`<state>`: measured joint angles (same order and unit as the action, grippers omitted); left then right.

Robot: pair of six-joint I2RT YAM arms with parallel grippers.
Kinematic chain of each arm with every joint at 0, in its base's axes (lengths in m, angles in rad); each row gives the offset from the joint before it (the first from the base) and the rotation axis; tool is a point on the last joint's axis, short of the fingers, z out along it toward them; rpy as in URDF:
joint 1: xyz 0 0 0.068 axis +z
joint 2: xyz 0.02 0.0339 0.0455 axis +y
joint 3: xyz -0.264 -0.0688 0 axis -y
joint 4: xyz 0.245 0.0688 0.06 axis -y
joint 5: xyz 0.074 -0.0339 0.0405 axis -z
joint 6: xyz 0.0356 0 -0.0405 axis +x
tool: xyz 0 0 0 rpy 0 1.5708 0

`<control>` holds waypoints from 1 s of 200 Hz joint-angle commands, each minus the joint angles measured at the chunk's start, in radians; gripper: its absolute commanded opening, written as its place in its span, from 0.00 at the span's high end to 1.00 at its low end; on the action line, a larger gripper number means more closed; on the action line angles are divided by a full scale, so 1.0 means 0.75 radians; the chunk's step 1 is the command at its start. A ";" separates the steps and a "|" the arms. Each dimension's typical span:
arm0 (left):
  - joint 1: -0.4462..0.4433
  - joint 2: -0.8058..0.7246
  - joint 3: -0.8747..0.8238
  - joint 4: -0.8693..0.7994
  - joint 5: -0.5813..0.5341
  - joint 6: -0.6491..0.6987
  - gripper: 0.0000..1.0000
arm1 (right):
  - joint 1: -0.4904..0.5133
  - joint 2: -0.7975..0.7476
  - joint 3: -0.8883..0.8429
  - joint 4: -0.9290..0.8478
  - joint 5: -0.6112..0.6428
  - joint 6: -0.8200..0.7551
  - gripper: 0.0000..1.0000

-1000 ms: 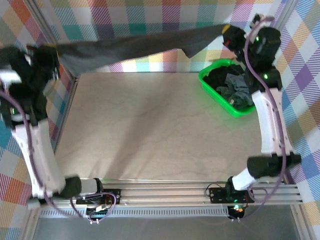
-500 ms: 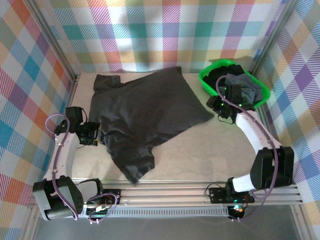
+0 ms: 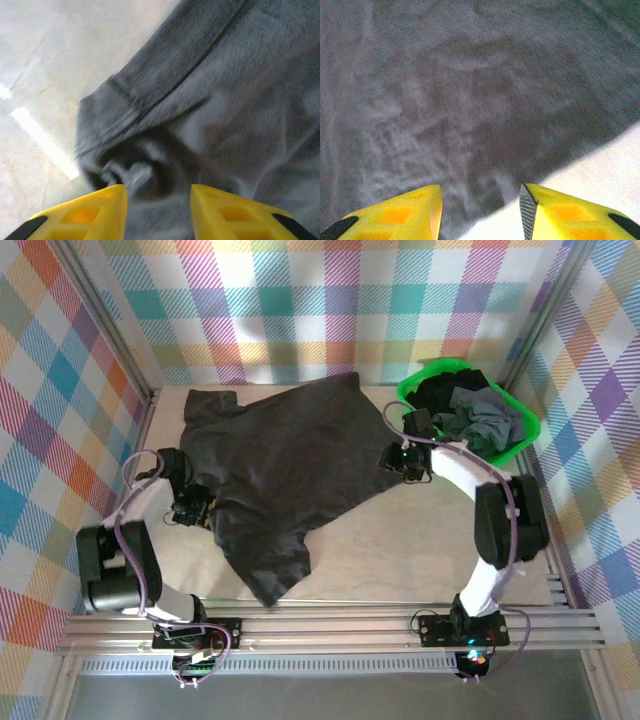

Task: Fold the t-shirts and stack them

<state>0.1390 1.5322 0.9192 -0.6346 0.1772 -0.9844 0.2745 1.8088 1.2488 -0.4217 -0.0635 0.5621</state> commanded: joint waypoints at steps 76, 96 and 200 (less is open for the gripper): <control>0.064 0.396 0.222 -0.113 -0.288 0.104 0.72 | -0.041 0.542 0.601 -0.507 0.159 -0.108 0.55; 0.108 0.470 0.291 -0.081 -0.298 0.178 0.72 | -0.045 0.588 0.622 -0.584 0.137 -0.112 0.55; 0.161 0.704 0.866 -0.168 -0.335 0.390 0.48 | -0.013 0.335 0.386 -0.578 0.026 -0.003 0.54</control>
<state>0.2508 2.1090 1.5684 -0.7227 -0.0029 -0.7185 0.2764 2.0819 1.5208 -0.8021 -0.0620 0.5827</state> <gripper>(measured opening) 0.435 0.456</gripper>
